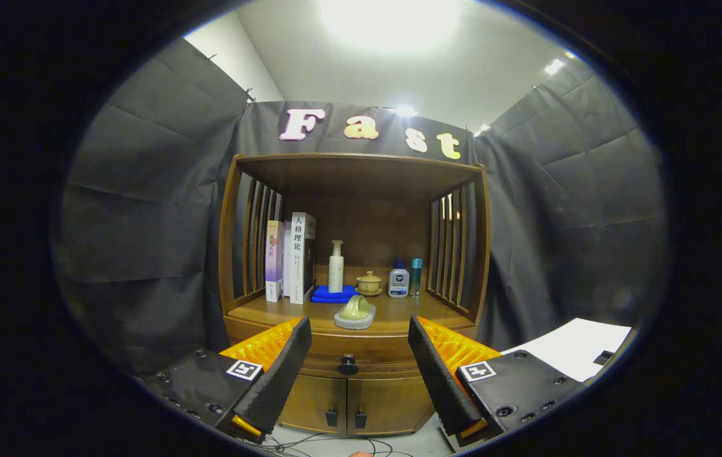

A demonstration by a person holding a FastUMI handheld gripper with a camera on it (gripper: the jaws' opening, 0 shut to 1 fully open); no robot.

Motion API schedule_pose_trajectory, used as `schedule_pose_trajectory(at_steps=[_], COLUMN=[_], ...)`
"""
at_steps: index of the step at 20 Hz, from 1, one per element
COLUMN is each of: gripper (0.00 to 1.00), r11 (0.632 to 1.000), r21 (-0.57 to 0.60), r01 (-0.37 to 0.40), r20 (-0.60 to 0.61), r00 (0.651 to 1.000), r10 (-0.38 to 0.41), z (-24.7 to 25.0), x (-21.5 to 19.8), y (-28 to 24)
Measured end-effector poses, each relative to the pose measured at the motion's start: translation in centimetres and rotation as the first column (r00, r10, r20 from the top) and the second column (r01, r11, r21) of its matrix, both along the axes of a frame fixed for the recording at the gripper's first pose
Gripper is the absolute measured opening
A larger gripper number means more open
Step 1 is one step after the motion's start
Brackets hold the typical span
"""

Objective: Pull open the drawer, take out the items inside it, and place them on the countertop above the cabinet.

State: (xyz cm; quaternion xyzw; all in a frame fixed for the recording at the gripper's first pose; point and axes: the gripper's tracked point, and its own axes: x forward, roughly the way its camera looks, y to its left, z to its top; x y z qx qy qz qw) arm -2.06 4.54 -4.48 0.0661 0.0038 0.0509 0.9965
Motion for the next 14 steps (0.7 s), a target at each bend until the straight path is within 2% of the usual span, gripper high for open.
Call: schedule_pose_trajectory(at_steps=[14], gripper=[0.97], r11=[0.999], r21=[-0.035], r01=[-0.012], r20=[0.01], r00=[1.0], r10=[0.013], z=[0.19], x=[-0.27], y=[0.28])
